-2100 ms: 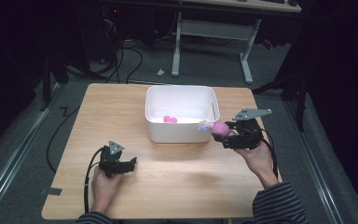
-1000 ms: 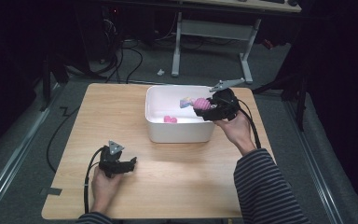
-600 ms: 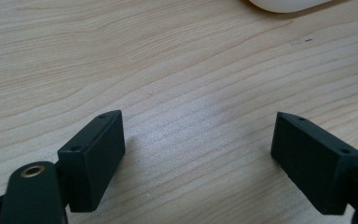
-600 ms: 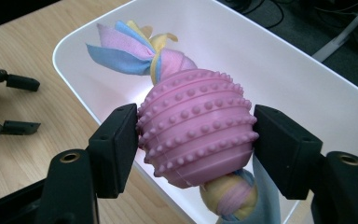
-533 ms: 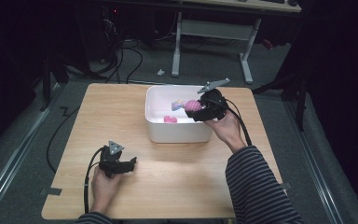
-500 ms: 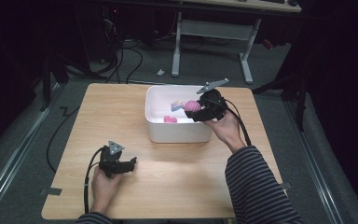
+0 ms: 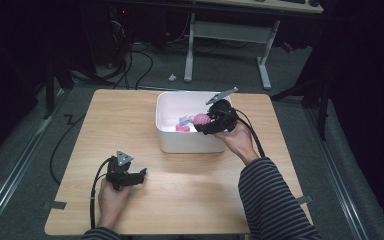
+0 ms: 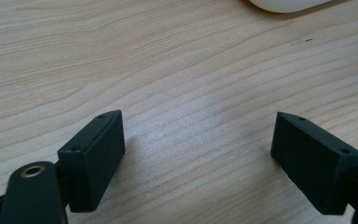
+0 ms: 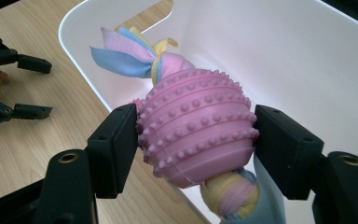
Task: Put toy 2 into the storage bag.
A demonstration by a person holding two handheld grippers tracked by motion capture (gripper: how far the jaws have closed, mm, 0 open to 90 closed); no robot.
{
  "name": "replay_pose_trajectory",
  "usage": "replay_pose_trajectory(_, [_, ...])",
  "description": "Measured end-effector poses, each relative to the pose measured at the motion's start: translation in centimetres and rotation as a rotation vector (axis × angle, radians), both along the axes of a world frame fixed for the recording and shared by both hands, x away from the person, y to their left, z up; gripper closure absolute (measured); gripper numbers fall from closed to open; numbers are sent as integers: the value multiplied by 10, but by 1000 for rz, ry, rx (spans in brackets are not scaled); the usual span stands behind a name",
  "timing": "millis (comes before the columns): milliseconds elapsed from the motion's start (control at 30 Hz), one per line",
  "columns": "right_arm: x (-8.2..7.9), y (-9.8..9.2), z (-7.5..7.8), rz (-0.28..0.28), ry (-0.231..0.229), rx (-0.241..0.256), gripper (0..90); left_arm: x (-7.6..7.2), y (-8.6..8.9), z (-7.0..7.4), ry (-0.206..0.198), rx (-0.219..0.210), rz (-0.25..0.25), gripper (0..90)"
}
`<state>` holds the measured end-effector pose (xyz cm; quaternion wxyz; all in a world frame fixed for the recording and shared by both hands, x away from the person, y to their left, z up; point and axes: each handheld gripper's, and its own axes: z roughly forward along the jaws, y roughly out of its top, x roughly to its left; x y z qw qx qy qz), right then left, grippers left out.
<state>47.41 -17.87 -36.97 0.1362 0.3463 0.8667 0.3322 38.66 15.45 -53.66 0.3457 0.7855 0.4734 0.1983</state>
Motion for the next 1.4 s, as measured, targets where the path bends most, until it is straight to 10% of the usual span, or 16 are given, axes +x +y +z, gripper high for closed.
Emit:
replay_pose_trajectory(333, [-7,-5,5,-33,-44,16,283,0,0,0,0,-1,0,177])
replay_pose_trajectory(1033, [-77,-77,-5,-185,-108,103,359,0,0,0,-1,1,1,177])
replay_pose_trajectory(1400, [-99,-115,-71,-313,-45,93,368,0,0,0,-1,2,2,176])
